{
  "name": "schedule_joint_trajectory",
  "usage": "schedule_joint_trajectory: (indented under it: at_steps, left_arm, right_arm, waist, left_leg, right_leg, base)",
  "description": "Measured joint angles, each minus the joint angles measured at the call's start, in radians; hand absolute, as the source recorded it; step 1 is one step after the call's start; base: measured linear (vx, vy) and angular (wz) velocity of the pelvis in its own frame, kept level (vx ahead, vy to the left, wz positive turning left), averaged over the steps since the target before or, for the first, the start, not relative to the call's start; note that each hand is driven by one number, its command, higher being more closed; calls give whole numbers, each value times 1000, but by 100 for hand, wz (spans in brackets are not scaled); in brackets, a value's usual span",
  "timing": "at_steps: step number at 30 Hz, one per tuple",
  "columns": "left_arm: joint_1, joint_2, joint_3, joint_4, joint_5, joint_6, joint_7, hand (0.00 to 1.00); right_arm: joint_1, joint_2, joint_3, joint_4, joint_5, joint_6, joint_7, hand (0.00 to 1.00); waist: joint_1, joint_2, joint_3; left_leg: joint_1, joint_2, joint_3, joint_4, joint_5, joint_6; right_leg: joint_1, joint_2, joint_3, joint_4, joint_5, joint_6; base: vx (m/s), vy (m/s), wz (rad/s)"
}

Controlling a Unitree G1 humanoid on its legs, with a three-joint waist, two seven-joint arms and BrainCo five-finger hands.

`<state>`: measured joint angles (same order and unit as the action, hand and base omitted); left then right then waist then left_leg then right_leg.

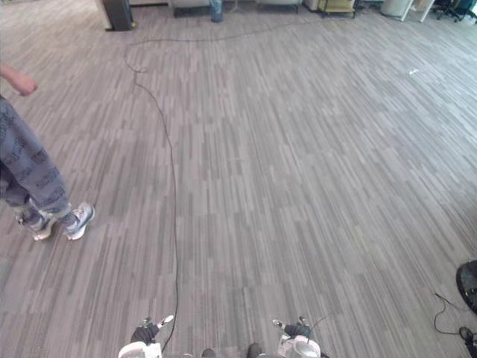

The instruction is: Pick up cushions and gather them together orderly.

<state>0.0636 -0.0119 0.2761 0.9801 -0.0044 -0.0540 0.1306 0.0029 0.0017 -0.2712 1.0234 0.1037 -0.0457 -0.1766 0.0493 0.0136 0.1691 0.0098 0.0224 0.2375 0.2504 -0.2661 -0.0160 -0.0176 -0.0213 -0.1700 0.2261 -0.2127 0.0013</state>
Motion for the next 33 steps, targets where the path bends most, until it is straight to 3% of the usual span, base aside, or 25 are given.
schedule_joint_trajectory:
  at_steps: [3,5,6,7,10,12,13,15,17,18,19,21,23,25,27,29,30,32,33]
  left_arm:
    - [-4,-7,35,-30,-19,3,0,0]
    - [-2,-23,88,-66,-42,1,-1,0]
    - [-1,-28,97,-80,-51,-2,0,0]
    - [-1,-28,96,-97,-60,-5,-1,0]
    - [-4,-19,81,-117,-76,-9,-2,0]
    - [-5,-20,79,-132,-84,-17,-2,0]
    - [-11,-22,77,-137,-87,-25,-2,0]
    - [-12,-18,65,-141,-93,-29,-3,0]
    - [-32,10,61,-141,-77,-26,0,0]
    - [-33,23,57,-139,-75,-26,0,0]
    - [-39,32,45,-126,-74,-25,0,0]
    - [-53,50,7,-81,-55,-8,2,0]
    - [-52,44,-22,-63,-43,3,1,0]
    - [-55,28,-23,-63,-38,2,1,0]
    - [-62,17,-25,-59,-38,2,0,0]
    - [-77,13,-40,-19,-38,5,0,0]
    - [-85,9,-40,-8,-36,5,-1,0]
    - [-95,2,-59,6,-33,4,-3,0]
    - [-98,-5,-68,19,-19,3,-5,0]
  right_arm:
    - [15,0,4,-34,15,-2,0,0]
    - [16,-4,6,-47,16,-2,-2,0]
    - [17,-3,17,-60,16,-2,-4,0]
    - [16,-4,40,-66,16,-2,-10,0]
    - [15,-3,54,-67,17,7,-20,0]
    - [14,-2,63,-66,16,13,-23,0]
    - [13,-1,59,-63,16,17,-24,0]
    - [18,0,53,-59,16,18,-24,0]
    - [18,45,37,-52,12,22,-22,0]
    - [20,61,41,-49,12,22,-21,0]
    - [20,61,38,-51,6,24,-16,0]
    - [21,61,30,-65,-8,23,-16,0]
    - [31,58,39,-81,-8,16,-12,0]
    - [35,60,40,-117,-20,6,-8,0]
    - [35,60,40,-154,-25,-2,-1,0]
    - [26,57,35,-183,-26,-8,2,0]
    - [21,52,33,-175,-27,-8,2,0]
    - [12,32,24,-145,-36,-5,5,0]
    - [8,17,15,-124,-52,-3,7,0]
  waist:
    - [-3,0,18]
    - [2,12,42]
    - [7,4,54]
    - [8,1,54]
    - [12,-11,61]
    - [18,-20,60]
    - [28,-22,58]
    - [46,-34,56]
    - [51,-93,37]
    - [59,-119,21]
    - [62,-124,19]
    - [56,-118,26]
    - [51,-90,41]
    - [43,-79,44]
    - [25,-77,46]
    - [-8,-77,47]
    - [-11,-75,48]
    - [-16,-68,52]
    - [-23,-57,56]
  left_leg:
    - [-126,65,29,326,-53,6]
    - [-224,131,35,599,16,38]
    - [-287,164,39,733,54,37]
    - [-333,188,46,763,31,14]
    - [-413,203,85,573,9,-22]
    - [-458,189,108,417,25,-38]
    - [-474,178,116,302,76,-38]
    - [-477,171,116,262,168,15]
    - [-490,147,158,350,70,67]
    - [-491,138,169,385,26,79]
    - [-473,132,175,399,-3,87]
    - [-351,102,177,375,-67,91]
    - [-172,85,168,299,-116,82]
    - [-47,74,164,205,-133,66]
    - [41,72,155,139,-148,42]
    - [140,69,129,63,-163,20]
    - [169,68,123,34,-163,20]
    - [255,64,91,-42,-161,16]
    - [298,70,40,-61,-161,16]
  right_leg:
    - [-13,2,-18,76,-76,-19]
    - [28,18,-20,90,-105,-29]
    - [59,19,-16,90,-120,-36]
    - [77,15,-9,87,-131,-35]
    - [112,-16,19,35,-137,-15]
    - [144,-45,38,-25,-139,11]
    - [176,-61,47,-68,-135,23]
    - [219,-84,65,-105,-146,49]
    - [204,-145,56,-57,-124,118]
    - [174,-167,54,17,-110,137]
    - [147,-181,54,110,-92,147]
    - [20,-217,80,508,40,157]
    - [-110,-205,76,870,37,131]
    - [-229,-191,11,957,5,82]
    - [-355,-177,-65,897,-26,71]
    - [-466,-158,-140,648,-16,72]
    - [-477,-141,-156,543,0,63]
    - [-465,-98,-157,234,95,44]
    - [-452,-77,-127,195,253,-32]
  base:
    - [37,-96,23]
    - [159,-71,1]
    - [230,5,-10]
    - [263,42,-17]
    - [365,104,-24]
    - [497,202,-28]
    - [441,210,-37]
    - [549,283,-38]
    - [733,367,-16]
    - [768,372,-11]
    - [734,351,-7]
    - [568,252,1]
    - [496,134,-4]
    - [481,76,-2]
    - [483,36,18]
    - [640,-61,40]
    - [570,-94,50]
    - [585,-128,65]
    - [845,-188,74]
